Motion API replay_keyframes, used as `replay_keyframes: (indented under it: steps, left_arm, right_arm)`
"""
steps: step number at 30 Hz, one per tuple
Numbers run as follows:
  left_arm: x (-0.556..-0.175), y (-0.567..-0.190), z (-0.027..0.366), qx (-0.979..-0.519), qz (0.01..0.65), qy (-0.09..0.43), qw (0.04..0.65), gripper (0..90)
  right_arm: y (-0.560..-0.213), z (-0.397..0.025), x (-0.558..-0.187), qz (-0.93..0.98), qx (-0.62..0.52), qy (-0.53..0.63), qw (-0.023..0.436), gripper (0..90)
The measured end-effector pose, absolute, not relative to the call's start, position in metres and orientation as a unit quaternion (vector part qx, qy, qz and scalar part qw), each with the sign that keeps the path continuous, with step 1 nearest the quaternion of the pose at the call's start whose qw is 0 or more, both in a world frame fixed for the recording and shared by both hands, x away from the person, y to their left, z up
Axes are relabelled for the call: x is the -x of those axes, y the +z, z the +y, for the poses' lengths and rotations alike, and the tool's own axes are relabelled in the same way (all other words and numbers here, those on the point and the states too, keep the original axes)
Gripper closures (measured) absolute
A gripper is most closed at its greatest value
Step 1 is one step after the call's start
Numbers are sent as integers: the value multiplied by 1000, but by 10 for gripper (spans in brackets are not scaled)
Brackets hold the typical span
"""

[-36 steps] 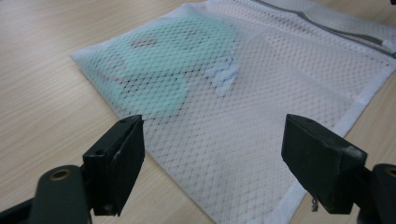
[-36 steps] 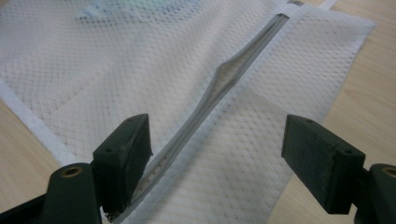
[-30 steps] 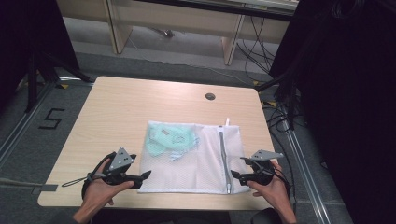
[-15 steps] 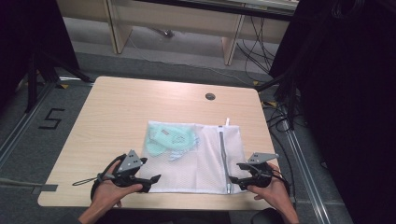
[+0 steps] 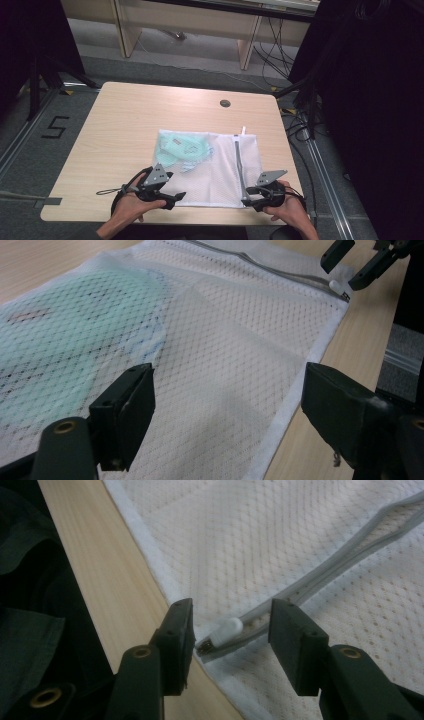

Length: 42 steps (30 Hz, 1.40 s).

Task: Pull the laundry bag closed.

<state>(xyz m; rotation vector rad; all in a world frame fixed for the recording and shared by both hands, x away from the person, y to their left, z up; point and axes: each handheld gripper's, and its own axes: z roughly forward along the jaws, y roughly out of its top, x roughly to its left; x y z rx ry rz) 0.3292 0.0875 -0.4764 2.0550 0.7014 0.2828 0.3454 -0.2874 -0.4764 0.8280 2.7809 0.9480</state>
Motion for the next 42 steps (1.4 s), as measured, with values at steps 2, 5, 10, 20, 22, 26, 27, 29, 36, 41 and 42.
replay_keyframes:
  steps: [2,5,10,20,22,26,27,29,36,41,42]
  left_arm:
    - [-327,-476,87,-830,291,116,462,213]
    - [-327,-477,88,-835,280,117,459,213]
    - [-328,-477,90,-834,284,115,459,210]
    - [-325,-480,87,-833,282,114,462,202]
    - [-325,-480,87,-836,280,113,459,200]
    - [-326,-480,87,-839,269,115,459,202]
    - [-327,-479,87,-843,260,113,456,202]
    - [-325,-481,86,-844,262,114,454,202]
    - [-323,-482,84,-849,254,115,450,201]
    - [-322,-481,82,-846,258,105,455,202]
    - [-322,-482,81,-846,256,107,456,202]
  right_arm:
    - [-476,-285,-345,916,-261,303,42,570]
    - [-477,-284,-345,919,-249,302,45,586]
    - [-477,-278,-345,927,-240,284,41,600]
    - [-478,-277,-344,938,-212,272,37,688]
    - [-479,-276,-343,940,-206,270,35,711]
    - [-478,-276,-344,944,-196,263,45,727]
    - [-478,-276,-344,943,-196,267,44,736]
    - [-477,-276,-343,945,-191,261,46,757]
    - [-479,-274,-344,948,-175,260,46,833]
    - [-478,-276,-345,948,-172,265,46,856]
    - [-476,-277,-344,947,-181,263,40,860]
